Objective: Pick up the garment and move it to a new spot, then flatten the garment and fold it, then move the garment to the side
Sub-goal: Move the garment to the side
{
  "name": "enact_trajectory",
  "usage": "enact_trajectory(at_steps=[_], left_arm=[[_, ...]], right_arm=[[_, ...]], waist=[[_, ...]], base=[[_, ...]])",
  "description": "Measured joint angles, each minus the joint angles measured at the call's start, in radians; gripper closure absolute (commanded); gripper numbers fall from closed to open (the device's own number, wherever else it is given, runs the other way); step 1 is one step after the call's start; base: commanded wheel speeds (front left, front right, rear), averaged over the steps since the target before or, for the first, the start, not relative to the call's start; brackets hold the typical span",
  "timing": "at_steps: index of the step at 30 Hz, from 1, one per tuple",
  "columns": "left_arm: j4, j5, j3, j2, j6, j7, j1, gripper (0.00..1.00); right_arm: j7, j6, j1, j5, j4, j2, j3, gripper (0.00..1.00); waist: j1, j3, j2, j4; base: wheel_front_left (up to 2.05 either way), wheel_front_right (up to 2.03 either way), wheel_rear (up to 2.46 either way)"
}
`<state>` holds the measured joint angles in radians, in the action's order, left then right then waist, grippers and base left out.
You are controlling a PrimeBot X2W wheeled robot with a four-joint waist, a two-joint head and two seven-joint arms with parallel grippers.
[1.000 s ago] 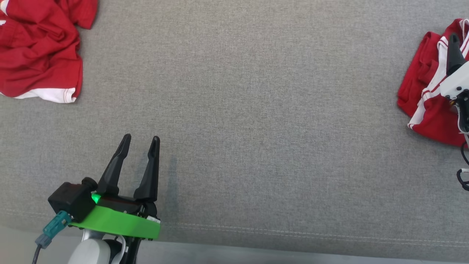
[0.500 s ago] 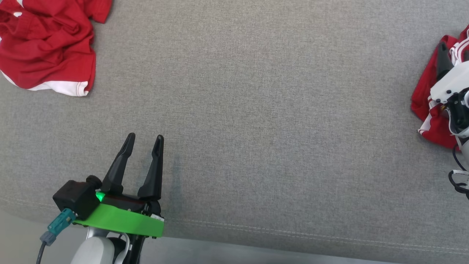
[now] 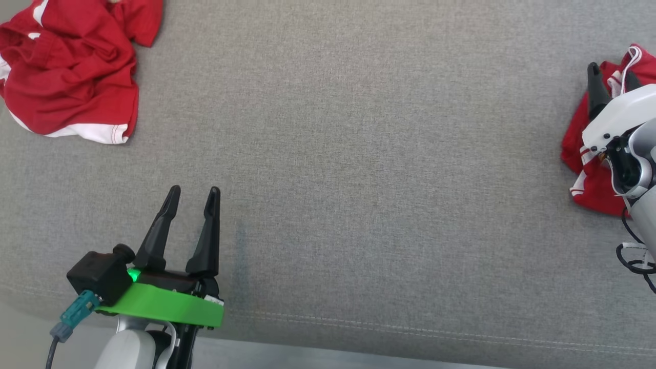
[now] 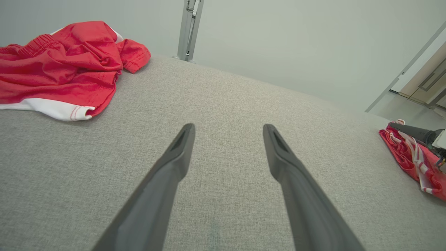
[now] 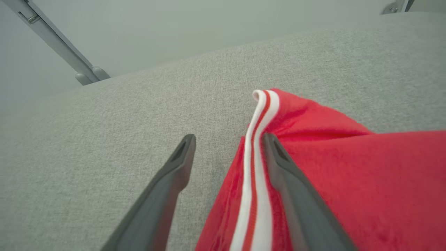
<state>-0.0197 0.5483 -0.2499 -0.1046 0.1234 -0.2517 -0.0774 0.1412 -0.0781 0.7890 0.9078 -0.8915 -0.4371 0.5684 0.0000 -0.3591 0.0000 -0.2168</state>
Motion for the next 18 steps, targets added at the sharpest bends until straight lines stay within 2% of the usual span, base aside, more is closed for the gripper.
enact_trajectory(at_steps=[11, 18], left_arm=[[0.012, 0.0, 0.041, 0.004, 0.0, 0.0, 0.016, 0.0], [0.018, 0.0, 0.062, 0.013, 0.0, 0.0, 0.042, 0.0]], right_arm=[[0.061, 0.034, -0.012, -0.072, 0.025, -0.01, 0.054, 0.0], [0.097, 0.038, -0.086, -0.107, 0.086, -0.013, 0.069, 0.0]], waist=[[0.0, 0.071, 0.0, 0.048], [0.0, 0.131, 0.0, 0.086]], base=[[0.0, 0.0, 0.0], [0.0, 0.0, 0.0]])
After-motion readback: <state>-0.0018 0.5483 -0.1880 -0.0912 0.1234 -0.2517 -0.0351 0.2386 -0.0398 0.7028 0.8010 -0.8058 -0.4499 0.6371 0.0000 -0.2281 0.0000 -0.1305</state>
